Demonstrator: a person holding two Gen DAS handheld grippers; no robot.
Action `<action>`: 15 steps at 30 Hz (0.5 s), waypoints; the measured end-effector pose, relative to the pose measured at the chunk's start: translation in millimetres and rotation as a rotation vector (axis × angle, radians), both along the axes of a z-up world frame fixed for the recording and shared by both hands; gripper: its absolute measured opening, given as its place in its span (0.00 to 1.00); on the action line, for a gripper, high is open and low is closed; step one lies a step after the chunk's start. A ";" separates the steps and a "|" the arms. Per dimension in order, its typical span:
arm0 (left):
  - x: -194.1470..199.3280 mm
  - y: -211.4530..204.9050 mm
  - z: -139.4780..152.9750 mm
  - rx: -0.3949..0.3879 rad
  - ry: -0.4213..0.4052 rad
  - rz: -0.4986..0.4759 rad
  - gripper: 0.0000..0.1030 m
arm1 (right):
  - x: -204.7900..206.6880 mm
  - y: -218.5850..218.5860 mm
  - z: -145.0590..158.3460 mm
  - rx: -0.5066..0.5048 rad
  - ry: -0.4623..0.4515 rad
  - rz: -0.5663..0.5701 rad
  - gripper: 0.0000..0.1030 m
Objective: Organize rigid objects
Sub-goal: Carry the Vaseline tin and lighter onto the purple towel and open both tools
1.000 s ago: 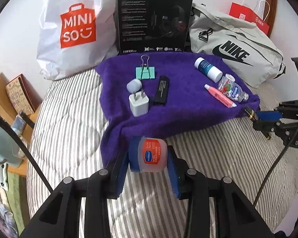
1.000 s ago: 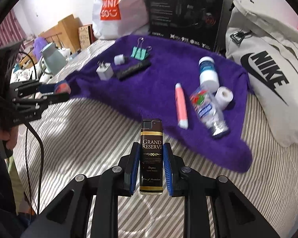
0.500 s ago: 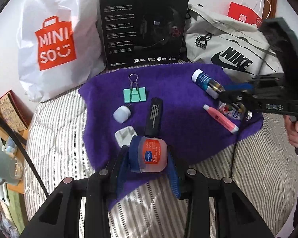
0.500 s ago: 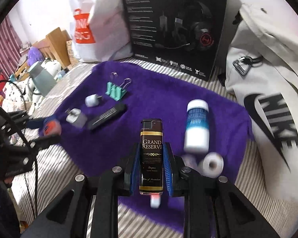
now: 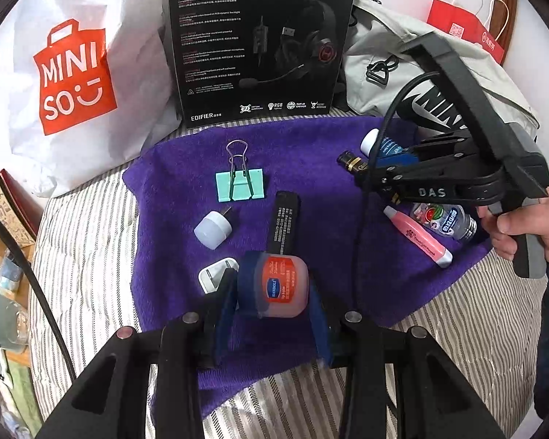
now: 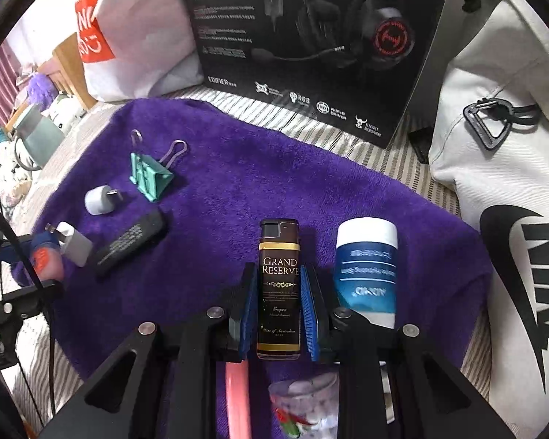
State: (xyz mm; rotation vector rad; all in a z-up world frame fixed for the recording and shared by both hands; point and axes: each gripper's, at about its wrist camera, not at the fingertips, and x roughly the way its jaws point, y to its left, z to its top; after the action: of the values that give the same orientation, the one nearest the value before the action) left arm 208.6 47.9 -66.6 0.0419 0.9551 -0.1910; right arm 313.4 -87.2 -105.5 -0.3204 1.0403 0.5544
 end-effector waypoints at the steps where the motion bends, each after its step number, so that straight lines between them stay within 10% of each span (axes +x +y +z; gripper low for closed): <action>1: 0.7 -0.2 -0.5 0.000 0.001 -0.002 0.34 | 1.5 0.3 -2.1 -0.006 0.001 0.000 0.23; 15: 4.4 -2.7 -4.1 0.003 0.010 -0.012 0.34 | -11.9 -15.8 -2.1 0.044 0.007 0.007 0.42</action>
State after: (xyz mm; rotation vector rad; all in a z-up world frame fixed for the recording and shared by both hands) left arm 213.0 45.2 -70.7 0.0498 0.9657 -0.2008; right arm 301.5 -103.0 -107.5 -0.2832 1.0328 0.5844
